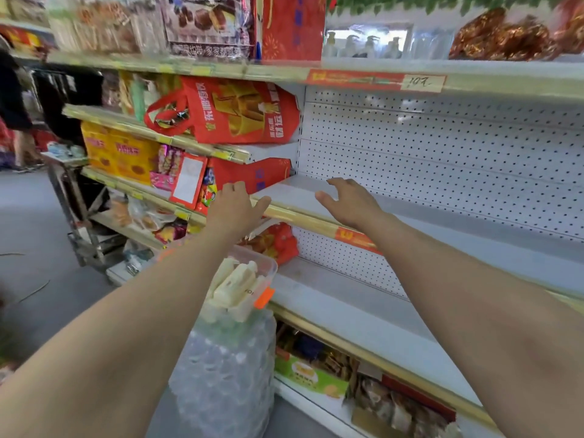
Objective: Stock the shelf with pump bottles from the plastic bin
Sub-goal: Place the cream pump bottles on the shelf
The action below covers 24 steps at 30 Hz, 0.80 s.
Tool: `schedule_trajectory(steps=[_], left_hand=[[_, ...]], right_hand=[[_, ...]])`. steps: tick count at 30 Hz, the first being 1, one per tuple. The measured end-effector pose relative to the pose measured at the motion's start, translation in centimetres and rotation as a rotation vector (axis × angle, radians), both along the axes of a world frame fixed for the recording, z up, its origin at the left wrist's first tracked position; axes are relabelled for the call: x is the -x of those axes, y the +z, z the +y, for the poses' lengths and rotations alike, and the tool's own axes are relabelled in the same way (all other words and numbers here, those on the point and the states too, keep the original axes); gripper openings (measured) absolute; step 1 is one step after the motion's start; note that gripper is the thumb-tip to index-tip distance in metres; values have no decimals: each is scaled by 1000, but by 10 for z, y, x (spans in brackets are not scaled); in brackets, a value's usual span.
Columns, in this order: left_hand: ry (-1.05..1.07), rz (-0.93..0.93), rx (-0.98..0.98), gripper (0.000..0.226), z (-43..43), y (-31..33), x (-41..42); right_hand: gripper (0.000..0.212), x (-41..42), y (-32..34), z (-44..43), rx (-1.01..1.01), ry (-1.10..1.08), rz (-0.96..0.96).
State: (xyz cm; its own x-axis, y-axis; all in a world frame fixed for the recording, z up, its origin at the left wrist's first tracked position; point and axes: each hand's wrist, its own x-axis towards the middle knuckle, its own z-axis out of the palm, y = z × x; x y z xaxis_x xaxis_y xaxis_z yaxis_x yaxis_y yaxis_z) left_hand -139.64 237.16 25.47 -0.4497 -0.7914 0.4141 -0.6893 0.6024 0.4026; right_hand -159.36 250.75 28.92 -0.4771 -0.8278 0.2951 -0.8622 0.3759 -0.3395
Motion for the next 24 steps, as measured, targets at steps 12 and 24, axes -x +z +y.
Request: schedule_trajectory(steps=[12,24], left_hand=[[91,-110,-357,79,-153,-76,18],[-107,-269,-729,68,-248,-217,-10]], right_hand=[[62,35,-93,-175,-192,33,-194],[76,-46,-242,-244,-543,-163,-692]])
